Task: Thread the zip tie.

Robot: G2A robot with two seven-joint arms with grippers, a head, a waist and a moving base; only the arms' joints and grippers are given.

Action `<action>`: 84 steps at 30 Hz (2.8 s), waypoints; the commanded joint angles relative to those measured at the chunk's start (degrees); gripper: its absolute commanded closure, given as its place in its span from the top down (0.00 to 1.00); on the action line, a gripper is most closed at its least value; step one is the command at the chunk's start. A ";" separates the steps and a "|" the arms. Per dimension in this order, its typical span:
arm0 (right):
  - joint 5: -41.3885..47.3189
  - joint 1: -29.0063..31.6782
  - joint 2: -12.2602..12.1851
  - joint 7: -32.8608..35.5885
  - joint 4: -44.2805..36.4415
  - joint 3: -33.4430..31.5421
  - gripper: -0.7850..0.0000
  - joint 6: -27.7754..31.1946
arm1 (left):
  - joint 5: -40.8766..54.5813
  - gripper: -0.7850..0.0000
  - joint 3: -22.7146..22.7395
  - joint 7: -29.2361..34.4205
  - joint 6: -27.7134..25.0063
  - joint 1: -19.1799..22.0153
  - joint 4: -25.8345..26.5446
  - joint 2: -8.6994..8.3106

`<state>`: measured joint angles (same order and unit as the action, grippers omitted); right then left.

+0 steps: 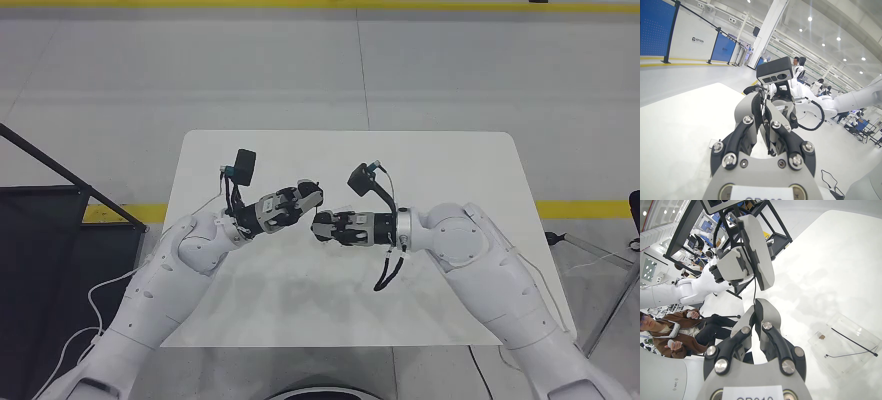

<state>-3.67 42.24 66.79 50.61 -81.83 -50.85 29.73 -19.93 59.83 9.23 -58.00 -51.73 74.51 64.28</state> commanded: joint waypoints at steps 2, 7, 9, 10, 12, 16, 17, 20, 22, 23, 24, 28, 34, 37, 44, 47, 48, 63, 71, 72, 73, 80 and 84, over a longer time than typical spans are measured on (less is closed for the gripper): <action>-0.03 0.00 0.03 0.02 0.01 -0.03 0.00 -0.06 | 0.10 0.17 0.00 0.10 0.00 0.03 -0.02 0.01; 0.01 0.01 0.10 0.08 0.08 -0.03 0.00 -0.08 | 0.02 0.00 0.06 0.06 0.00 -0.06 0.06 0.01; 0.05 -0.02 0.13 0.14 0.12 -0.03 0.00 -0.10 | -0.02 0.00 0.09 0.04 0.00 -0.10 0.08 0.01; 0.05 -0.02 0.14 0.16 0.14 -0.04 0.00 -0.09 | -0.03 0.00 0.09 0.04 0.00 -0.11 0.09 0.00; 0.04 -0.03 0.17 0.17 0.18 -0.05 0.00 -0.07 | -0.04 0.00 0.10 0.03 0.00 -0.14 0.06 0.00; 0.06 -0.04 0.22 0.18 0.27 -0.11 0.00 -0.04 | -0.04 0.00 0.12 0.04 0.00 -0.14 0.08 0.00; 0.13 -0.03 0.23 0.16 0.32 -0.12 0.04 -0.03 | -0.05 0.00 0.13 0.03 0.00 -0.14 0.08 0.00; 0.14 -0.18 0.21 0.42 0.61 -0.35 0.49 -0.54 | -0.29 0.00 0.45 -0.12 0.00 -0.08 0.08 -0.05; 0.24 -0.04 -0.01 1.01 0.34 -1.14 0.81 -0.73 | -0.28 0.00 1.12 -0.56 0.00 -0.32 0.46 -0.21; 0.04 0.25 -0.25 1.21 0.01 -1.91 0.86 -0.79 | -0.14 0.00 1.52 -0.66 0.00 -0.47 0.70 -0.33; -0.27 0.74 -0.52 1.53 -0.58 -2.71 0.91 -0.85 | -0.10 0.00 1.88 -0.59 0.00 -0.67 0.96 -0.47; -2.16 3.38 -1.82 2.67 -3.72 -6.51 1.00 -2.81 | -0.26 0.00 3.28 -0.38 0.00 -1.67 1.57 -1.03; -9.90 7.22 -3.36 3.15 -9.47 -10.76 1.00 -12.81 | -3.48 0.00 5.15 -2.32 0.00 -3.24 1.23 -1.51; -11.85 8.44 -3.80 5.17 -12.07 -11.41 1.00 -15.78 | -4.17 0.00 5.37 -4.20 0.00 -4.00 1.07 -1.56; -13.24 9.11 -4.20 6.75 -13.57 -12.33 1.00 -17.15 | -4.85 0.00 5.23 -4.87 0.00 -4.30 1.18 -1.65; -13.24 9.11 -4.20 6.75 -13.57 -12.33 1.00 -17.15 | -4.85 0.00 5.23 -4.87 0.00 -4.30 1.18 -1.65; -13.24 9.11 -4.20 6.75 -13.57 -12.33 1.00 -17.15 | -4.85 0.00 5.23 -4.87 0.00 -4.30 1.18 -1.65; -31.56 0.00 -1.66 7.50 -9.42 -1.71 0.94 -38.84 | -36.58 0.00 5.72 -27.74 16.07 -8.92 4.88 -0.24; -31.06 -7.05 0.90 9.80 -0.31 3.83 0.45 -39.54 | -40.68 0.00 4.21 -34.24 15.51 -7.42 -0.46 0.58; -31.12 -7.78 1.22 10.15 0.79 4.49 0.45 -39.58 | -40.88 0.00 4.12 -34.55 15.42 -7.28 -0.89 0.65; -31.21 -8.50 1.53 10.49 1.80 5.13 0.44 -39.73 | -41.01 0.00 4.07 -34.84 15.32 -7.15 -1.20 0.71; -30.95 -12.33 3.62 11.45 7.54 8.57 0.40 -40.12 | -41.54 0.00 4.04 -35.60 14.78 -6.76 -2.21 1.03; -30.29 -13.68 4.55 11.51 10.11 9.55 0.33 -39.52 | -41.86 0.00 4.11 -35.51 14.50 -6.77 -2.10 1.14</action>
<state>-34.12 28.83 71.16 62.05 -72.32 -41.48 -9.95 -61.71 63.90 -26.29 -43.45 -58.47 72.38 65.40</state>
